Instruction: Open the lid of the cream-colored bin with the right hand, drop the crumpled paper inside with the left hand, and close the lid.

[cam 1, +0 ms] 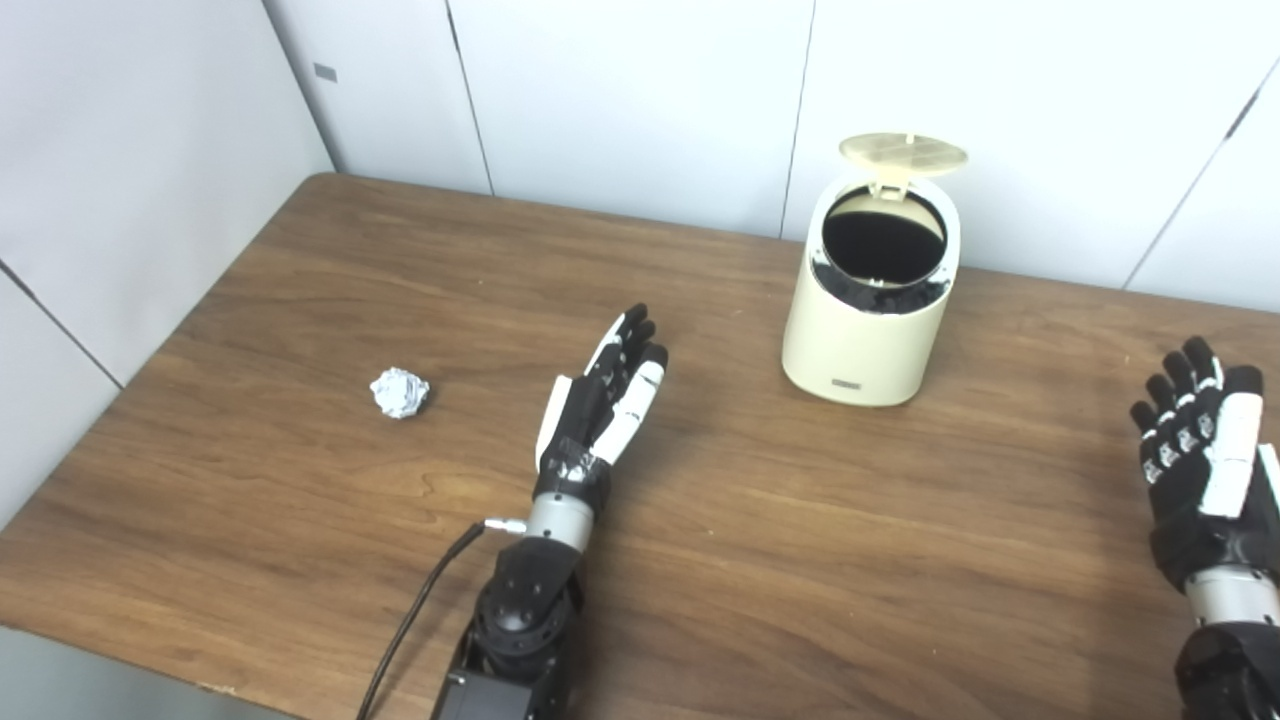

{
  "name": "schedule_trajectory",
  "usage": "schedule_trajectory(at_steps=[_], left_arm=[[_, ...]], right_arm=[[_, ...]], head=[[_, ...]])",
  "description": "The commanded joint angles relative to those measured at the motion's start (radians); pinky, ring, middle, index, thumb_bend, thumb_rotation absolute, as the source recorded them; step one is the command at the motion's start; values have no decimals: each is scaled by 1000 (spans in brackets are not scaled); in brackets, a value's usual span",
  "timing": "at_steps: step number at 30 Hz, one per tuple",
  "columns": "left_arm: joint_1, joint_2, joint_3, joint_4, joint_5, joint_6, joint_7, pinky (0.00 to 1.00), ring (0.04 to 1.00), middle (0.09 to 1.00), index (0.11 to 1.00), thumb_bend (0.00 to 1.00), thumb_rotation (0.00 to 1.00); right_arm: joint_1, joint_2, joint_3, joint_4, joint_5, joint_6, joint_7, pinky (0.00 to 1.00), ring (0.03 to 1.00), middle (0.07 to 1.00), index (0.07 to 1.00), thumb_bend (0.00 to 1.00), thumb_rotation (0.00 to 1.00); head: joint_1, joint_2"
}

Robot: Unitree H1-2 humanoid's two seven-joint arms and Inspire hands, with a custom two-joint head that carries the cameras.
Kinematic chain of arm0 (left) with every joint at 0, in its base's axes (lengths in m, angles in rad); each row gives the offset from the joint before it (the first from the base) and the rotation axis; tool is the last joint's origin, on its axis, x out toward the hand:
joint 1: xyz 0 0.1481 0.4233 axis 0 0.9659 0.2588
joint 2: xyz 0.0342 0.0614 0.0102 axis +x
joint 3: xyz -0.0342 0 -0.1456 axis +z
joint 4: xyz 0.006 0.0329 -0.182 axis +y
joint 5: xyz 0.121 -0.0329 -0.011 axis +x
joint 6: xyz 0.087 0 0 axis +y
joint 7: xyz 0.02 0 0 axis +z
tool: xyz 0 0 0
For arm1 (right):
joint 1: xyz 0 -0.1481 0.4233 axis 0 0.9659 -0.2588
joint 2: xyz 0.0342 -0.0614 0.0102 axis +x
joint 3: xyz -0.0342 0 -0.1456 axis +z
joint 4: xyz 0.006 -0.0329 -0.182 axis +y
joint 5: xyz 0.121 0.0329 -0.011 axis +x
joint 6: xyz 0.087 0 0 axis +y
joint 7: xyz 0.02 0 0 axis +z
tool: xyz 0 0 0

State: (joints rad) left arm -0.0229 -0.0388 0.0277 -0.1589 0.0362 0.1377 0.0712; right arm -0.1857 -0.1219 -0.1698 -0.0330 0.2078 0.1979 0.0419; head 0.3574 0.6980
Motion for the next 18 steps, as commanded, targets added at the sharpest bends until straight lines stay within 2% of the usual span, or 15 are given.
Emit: schedule_trajectory(at_steps=[1, 4, 8, 11, 13, 18], left_arm=[[-45, 25, -4, -75, 45, 30, 3, 990, 972, 960, 985, 492, 540], [-62, 52, 9, -132, 64, 85, 3, 929, 948, 946, 971, 505, 451], [-90, 92, 26, -191, 91, 131, 2, 919, 915, 914, 934, 599, 334], [-116, 125, 42, -235, 114, 181, -2, 903, 896, 900, 919, 663, 323], [-132, 164, 48, -256, 138, 197, -14, 885, 885, 891, 913, 692, 325], [-163, 239, 80, -315, 150, 279, -39, 854, 872, 890, 911, 684, 326]], right_arm=[[-27, -7, 1, -21, 2, -20, 5, 1000, 1000, 1000, 989, 578, 1000], [-29, -11, 2, -18, 6, -22, 11, 1000, 1000, 1000, 994, 576, 1000], [-32, -17, 1, -12, 12, -29, 20, 1000, 1000, 1000, 997, 568, 1000], [-36, -16, -4, -9, 22, -27, 24, 1000, 1000, 1000, 994, 565, 1000], [-37, -17, -5, -6, 24, -24, 27, 1000, 1000, 1000, 994, 567, 1000], [-36, -18, -3, -6, 25, -22, 30, 1000, 1000, 1000, 995, 565, 1000]], head=[[-1, 2], [-1, 3], [3, 2], [6, 1], [9, 0], [15, 0]])
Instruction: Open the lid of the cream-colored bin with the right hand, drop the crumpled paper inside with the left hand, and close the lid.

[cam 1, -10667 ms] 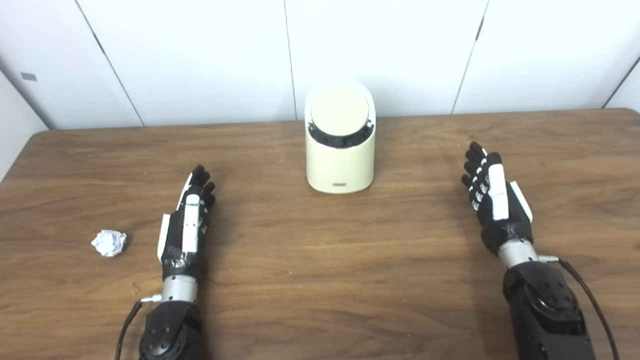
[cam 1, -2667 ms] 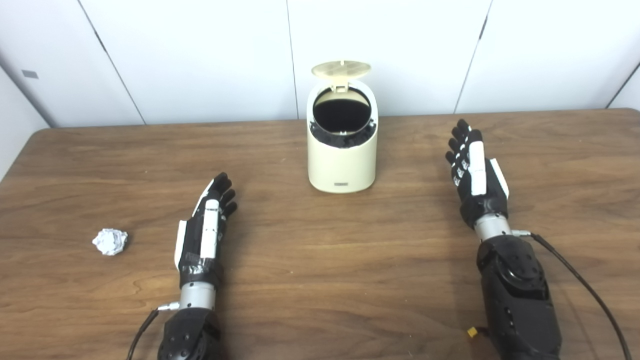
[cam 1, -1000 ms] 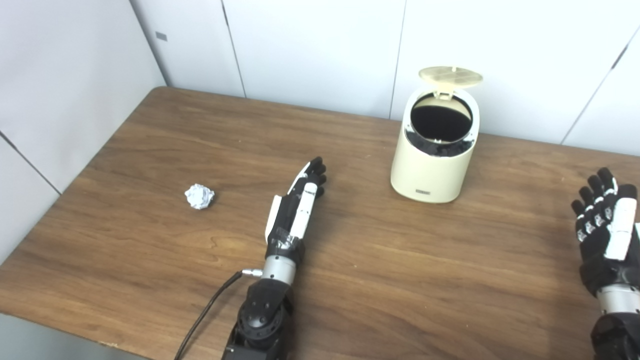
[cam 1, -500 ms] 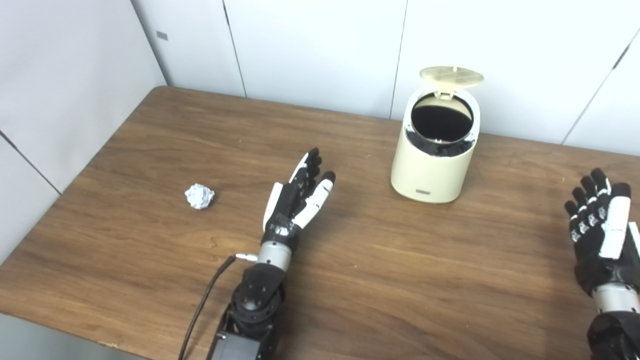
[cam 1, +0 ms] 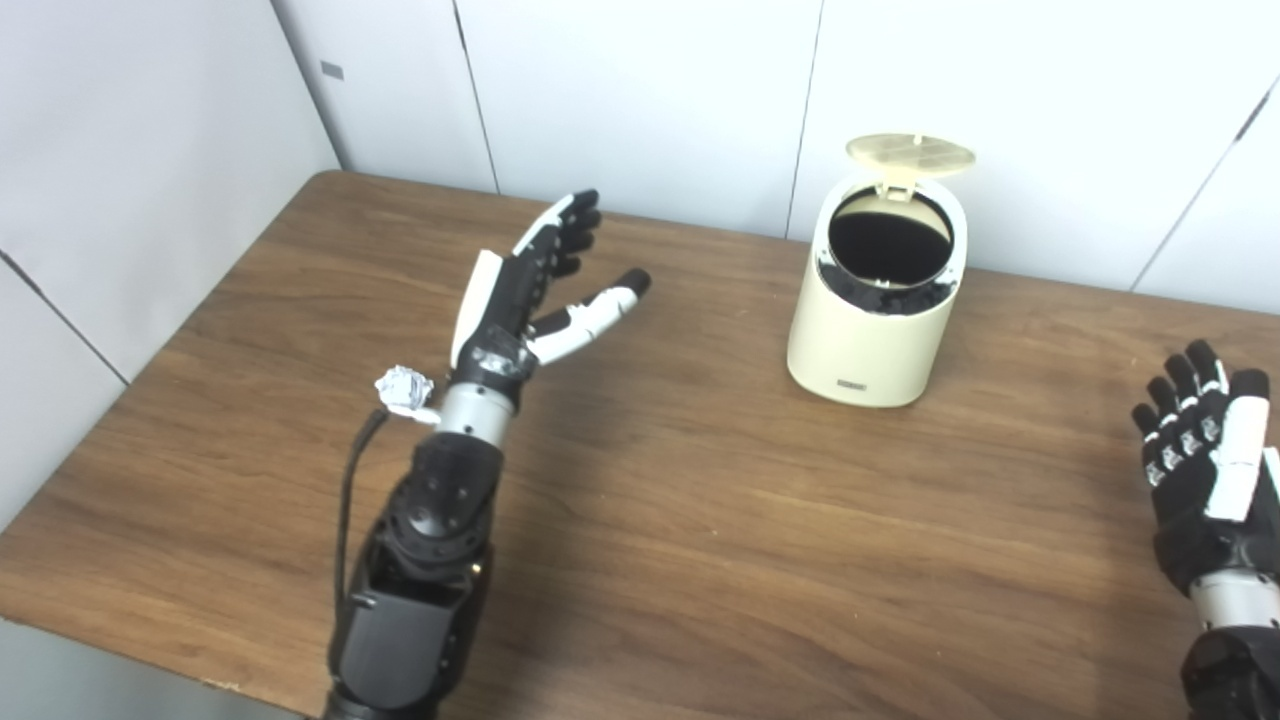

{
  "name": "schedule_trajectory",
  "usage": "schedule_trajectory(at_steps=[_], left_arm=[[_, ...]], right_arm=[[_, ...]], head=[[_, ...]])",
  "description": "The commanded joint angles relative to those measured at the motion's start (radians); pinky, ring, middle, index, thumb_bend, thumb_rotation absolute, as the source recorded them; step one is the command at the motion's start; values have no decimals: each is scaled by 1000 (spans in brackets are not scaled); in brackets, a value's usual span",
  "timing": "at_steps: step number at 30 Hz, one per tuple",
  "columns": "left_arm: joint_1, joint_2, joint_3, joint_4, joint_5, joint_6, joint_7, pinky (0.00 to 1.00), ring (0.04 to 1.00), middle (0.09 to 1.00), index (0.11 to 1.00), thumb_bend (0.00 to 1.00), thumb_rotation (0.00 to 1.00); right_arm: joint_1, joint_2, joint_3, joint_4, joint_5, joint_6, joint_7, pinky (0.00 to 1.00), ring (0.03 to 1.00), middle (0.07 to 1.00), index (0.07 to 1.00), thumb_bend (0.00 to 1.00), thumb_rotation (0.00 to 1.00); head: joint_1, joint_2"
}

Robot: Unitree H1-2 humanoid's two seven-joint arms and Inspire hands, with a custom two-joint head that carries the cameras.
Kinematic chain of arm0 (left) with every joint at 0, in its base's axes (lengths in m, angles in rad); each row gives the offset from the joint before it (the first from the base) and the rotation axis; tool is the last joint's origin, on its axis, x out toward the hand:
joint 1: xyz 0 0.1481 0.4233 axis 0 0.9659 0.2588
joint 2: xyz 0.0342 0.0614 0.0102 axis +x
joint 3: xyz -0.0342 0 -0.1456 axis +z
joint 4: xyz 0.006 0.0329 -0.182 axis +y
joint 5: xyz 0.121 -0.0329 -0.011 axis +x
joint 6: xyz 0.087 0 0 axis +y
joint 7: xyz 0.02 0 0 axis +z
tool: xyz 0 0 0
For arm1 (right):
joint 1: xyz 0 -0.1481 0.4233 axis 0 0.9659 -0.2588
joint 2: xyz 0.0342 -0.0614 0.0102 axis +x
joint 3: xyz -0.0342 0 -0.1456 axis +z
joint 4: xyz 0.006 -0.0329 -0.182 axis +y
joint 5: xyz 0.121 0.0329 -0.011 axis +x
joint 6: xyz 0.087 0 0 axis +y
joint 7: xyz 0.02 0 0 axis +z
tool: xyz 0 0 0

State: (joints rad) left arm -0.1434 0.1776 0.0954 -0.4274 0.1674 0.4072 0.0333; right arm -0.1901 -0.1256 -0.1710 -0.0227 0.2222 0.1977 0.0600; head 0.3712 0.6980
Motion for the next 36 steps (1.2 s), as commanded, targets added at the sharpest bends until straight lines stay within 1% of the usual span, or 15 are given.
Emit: schedule_trajectory(at_steps=[1, 2, 4, 5, 6, 7, 8, 10, 14, 17, 19, 22, 27, 32, 36], left_arm=[[-48, 39, 21, -56, 19, 27, -8, 837, 865, 891, 909, 686, 331], [-52, 49, 26, -62, 19, 39, -14, 836, 862, 891, 905, 699, 340], [-54, 111, 34, -76, 85, 58, -69, 852, 872, 895, 899, 724, 345], [-54, 130, 38, -81, 117, 61, -96, 857, 876, 894, 897, 733, 337], [-51, 157, 49, -84, 140, 62, -145, 860, 878, 894, 896, 738, 333], [-47, 181, 61, -86, 149, 63, -188, 873, 885, 900, 896, 771, 297], [-46, 192, 75, -87, 156, 63, -224, 872, 889, 902, 893, 802, 261], [-30, 243, 88, -86, 217, 63, -316, 864, 896, 909, 886, 853, 213], [-9, 292, 104, -90, 355, 63, -444, 829, 897, 915, 869, 924, 165], [5, 322, 109, -92, 476, 62, -523, 792, 882, 892, 857, 959, 151], [11, 342, 109, -93, 541, 62, -577, 770, 880, 886, 860, 948, 121], [18, 355, 106, -97, 633, 62, -645, 753, 869, 877, 856, 940, 91], [34, 375, 96, -94, 720, 62, -710, 741, 871, 872, 848, 938, 101], [53, 396, 88, -76, 751, 61, -711, 713, 853, 866, 840, 942, 111], [67, 409, 91, -61, 763, 61, -710, 699, 843, 862, 838, 935, 94]], right_arm=[[-32, -14, -2, -17, 9, -20, 11, 1000, 1000, 1000, 994, 569, 1000], [-32, -14, -1, -18, 8, -19, 10, 1000, 1000, 1000, 995, 568, 1000], [-32, -14, -2, -22, 7, -9, 6, 1000, 1000, 1000, 994, 561, 1000], [-32, -13, -2, -26, 7, -4, 3, 1000, 1000, 1000, 992, 557, 1000], [-33, -13, -2, -29, 8, 4, 1, 1000, 1000, 1000, 991, 555, 1000], [-33, -12, -2, -34, 8, 11, 0, 1000, 1000, 999, 989, 552, 1000], [-34, -12, -2, -36, 9, 16, -1, 1000, 1000, 999, 987, 550, 1000], [-36, -10, -5, -39, 12, 21, -1, 1000, 1000, 998, 983, 549, 1000], [-35, -15, -7, -38, 15, 22, 4, 1000, 1000, 998, 978, 539, 1000], [-36, -21, -8, -39, 15, 25, 5, 1000, 1000, 998, 978, 546, 1000], [-38, -21, -12, -42, 16, 30, 0, 1000, 1000, 993, 970, 550, 1000], [-41, -17, -21, -40, 33, 36, 3, 1000, 1000, 993, 964, 546, 1000], [-48, -14, -27, -13, 55, 22, 13, 1000, 1000, 1000, 959, 539, 1000], [-55, -13, -22, -1, 56, 21, 11, 1000, 1000, 1000, 959, 575, 1000], [-53, -13, -19, 4, 55, 11, 16, 1000, 1000, 996, 959, 589, 1000]], head=[[1, 0], [1, 0], [11, 3], [14, 5], [14, 5], [15, 8], [15, 8], [14, 11], [18, 13], [29, 22], [37, 24], [37, 22], [42, 17], [42, 17], [42, 14]])
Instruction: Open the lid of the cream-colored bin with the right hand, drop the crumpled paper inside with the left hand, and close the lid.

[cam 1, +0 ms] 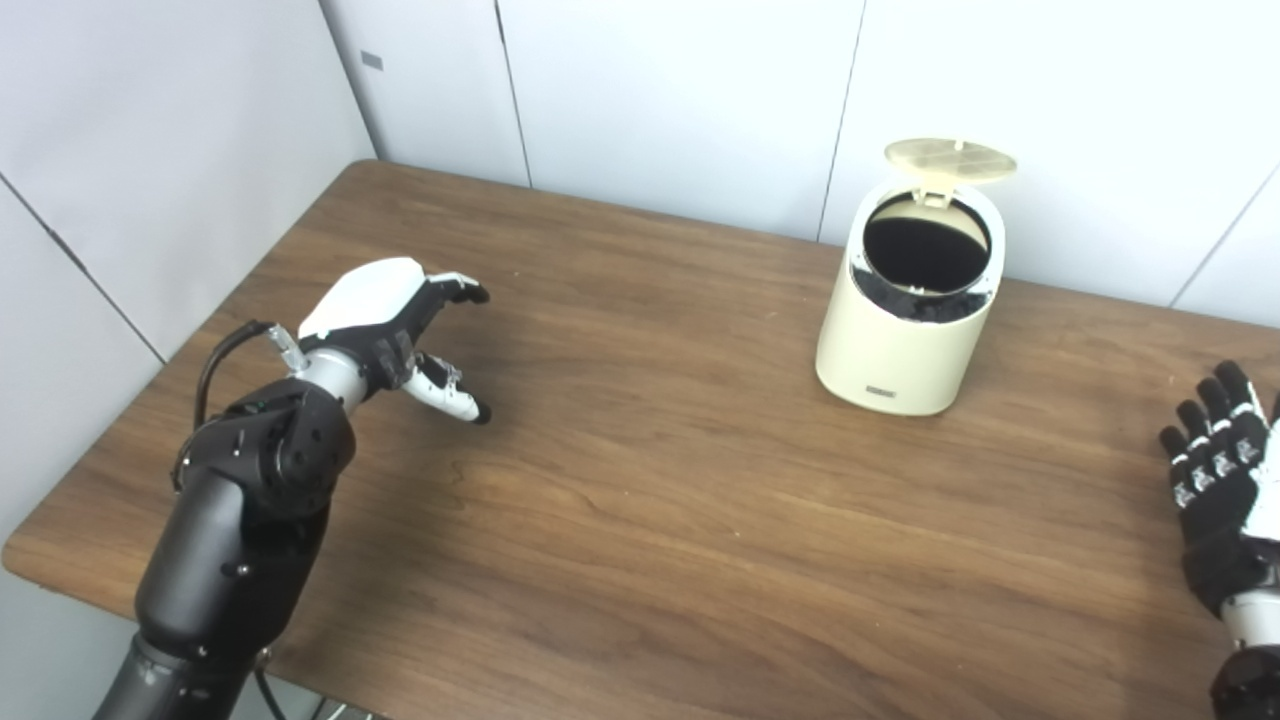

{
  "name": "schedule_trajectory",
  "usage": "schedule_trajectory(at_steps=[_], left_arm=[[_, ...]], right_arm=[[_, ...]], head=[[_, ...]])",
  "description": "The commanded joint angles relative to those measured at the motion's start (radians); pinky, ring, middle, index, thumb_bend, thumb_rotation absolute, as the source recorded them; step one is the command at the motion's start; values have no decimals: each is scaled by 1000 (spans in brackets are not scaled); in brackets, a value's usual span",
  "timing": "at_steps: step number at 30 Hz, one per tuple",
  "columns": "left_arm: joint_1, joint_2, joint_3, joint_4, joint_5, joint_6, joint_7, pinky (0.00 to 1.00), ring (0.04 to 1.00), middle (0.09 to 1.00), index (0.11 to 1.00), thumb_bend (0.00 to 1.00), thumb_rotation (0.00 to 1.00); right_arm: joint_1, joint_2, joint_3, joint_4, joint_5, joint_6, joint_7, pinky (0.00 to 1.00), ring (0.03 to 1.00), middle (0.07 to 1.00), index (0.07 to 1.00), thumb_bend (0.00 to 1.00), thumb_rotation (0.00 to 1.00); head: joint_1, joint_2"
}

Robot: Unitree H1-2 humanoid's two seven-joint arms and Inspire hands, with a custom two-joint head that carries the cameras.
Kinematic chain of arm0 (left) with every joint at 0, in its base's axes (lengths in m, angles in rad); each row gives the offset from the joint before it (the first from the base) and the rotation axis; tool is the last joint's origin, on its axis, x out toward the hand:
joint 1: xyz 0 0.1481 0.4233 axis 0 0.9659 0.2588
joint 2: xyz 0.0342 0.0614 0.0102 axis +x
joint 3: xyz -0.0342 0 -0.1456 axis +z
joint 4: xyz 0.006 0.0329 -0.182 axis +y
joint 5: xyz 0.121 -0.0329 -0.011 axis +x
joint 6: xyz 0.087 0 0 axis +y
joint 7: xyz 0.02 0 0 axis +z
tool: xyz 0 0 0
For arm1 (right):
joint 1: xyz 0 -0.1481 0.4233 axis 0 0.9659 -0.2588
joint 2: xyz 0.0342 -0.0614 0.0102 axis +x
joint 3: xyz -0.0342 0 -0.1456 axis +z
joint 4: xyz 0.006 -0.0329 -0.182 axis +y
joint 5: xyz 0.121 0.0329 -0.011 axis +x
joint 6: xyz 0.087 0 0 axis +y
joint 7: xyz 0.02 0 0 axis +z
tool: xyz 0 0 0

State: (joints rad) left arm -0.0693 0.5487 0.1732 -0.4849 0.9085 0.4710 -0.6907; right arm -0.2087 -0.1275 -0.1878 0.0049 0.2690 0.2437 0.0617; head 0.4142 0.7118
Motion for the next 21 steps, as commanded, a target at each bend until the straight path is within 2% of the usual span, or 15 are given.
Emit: schedule_trajectory(at_steps=[1, 11, 15, 21], left_arm=[[-2, 43, 12, 1, 22, -3, 18, 692, 838, 858, 837, 936, 92], [25, 64, 4, 37, 68, -5, 37, 651, 812, 843, 810, 926, 75], [25, 65, -11, 55, 107, -3, 20, 653, 829, 860, 819, 907, 80], [19, 69, -35, 80, 129, -4, 9, 624, 806, 841, 802, 900, 67]], right_arm=[[-32, -10, -2, -23, 9, -36, 15, 1000, 1000, 995, 958, 591, 1000], [-26, -11, -7, -25, 19, -28, 20, 1000, 1000, 992, 951, 590, 1000], [-25, -5, -13, -36, 30, -18, 15, 994, 1000, 989, 945, 586, 1000], [-23, -4, -15, -41, 44, -21, 20, 974, 1000, 995, 953, 575, 1000]], head=[[-1, 0], [-2, -2], [-1, 2], [1, 4]])
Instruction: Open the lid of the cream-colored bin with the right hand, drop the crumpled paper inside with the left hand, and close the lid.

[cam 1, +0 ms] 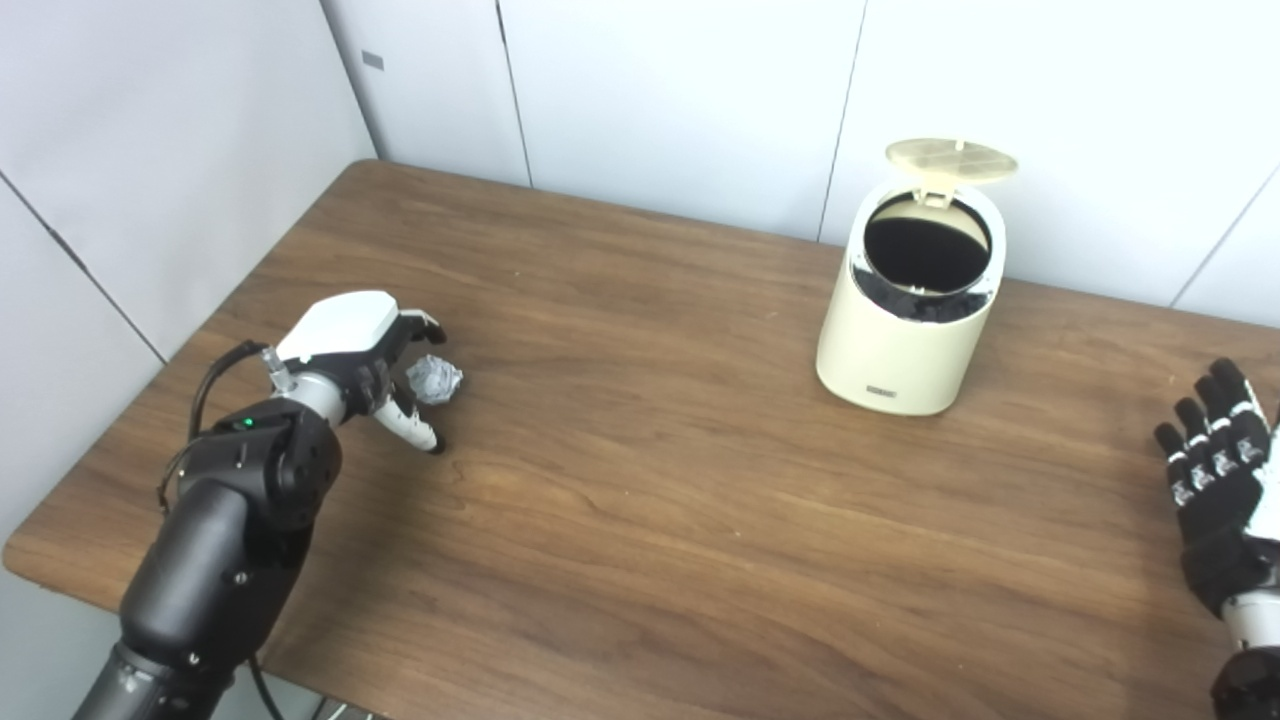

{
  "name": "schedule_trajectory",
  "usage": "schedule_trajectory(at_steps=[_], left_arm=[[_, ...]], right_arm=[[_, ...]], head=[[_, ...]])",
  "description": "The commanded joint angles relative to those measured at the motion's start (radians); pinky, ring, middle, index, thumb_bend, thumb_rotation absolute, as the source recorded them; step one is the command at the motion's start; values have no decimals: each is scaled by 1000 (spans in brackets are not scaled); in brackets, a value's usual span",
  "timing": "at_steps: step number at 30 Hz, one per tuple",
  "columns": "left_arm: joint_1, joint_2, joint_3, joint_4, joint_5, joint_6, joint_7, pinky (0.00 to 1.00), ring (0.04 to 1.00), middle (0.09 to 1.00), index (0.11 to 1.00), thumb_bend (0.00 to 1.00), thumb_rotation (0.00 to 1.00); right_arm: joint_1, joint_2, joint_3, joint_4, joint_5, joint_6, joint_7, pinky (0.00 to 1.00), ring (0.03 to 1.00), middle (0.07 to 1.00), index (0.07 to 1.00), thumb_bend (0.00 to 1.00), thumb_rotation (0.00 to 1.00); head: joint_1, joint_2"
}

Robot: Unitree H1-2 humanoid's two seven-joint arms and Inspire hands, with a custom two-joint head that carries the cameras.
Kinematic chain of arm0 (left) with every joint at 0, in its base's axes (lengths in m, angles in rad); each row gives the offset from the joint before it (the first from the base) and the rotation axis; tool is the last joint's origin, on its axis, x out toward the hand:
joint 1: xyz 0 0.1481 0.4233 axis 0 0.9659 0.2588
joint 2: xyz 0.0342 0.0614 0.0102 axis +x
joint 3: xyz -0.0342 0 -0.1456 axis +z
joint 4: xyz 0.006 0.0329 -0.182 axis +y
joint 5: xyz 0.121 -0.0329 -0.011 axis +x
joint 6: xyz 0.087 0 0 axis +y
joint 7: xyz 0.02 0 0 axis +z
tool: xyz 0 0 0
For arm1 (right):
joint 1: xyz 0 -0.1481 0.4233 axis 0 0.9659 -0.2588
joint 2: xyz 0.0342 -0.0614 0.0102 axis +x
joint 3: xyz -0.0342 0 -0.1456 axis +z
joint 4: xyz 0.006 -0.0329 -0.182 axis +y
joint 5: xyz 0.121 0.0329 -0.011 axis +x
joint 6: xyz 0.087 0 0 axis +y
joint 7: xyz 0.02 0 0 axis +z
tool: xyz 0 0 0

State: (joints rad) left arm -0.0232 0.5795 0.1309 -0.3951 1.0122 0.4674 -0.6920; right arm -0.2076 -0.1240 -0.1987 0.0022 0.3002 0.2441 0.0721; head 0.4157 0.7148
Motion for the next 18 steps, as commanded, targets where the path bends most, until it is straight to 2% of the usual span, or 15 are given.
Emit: schedule_trajectory(at_steps=[1, 10, 18], left_arm=[[-28, 37, 6, -8, 24, 0, 13, 623, 807, 838, 797, 900, 63], [-47, 10, 15, -5, -3, 1, 19, 644, 802, 824, 780, 871, 14], [-61, -17, 39, -11, -11, 2, 2, 681, 829, 846, 815, 851, 6]], right_arm=[[-24, -8, -4, -38, 13, -23, 11, 971, 1000, 996, 952, 575, 1000], [-22, -7, -3, -40, 15, -14, 8, 951, 999, 1000, 955, 588, 1000], [-19, -3, -3, -44, 13, 7, -2, 939, 1000, 1000, 953, 569, 1000]], head=[[-1, 1], [-3, 5], [-8, 14]])
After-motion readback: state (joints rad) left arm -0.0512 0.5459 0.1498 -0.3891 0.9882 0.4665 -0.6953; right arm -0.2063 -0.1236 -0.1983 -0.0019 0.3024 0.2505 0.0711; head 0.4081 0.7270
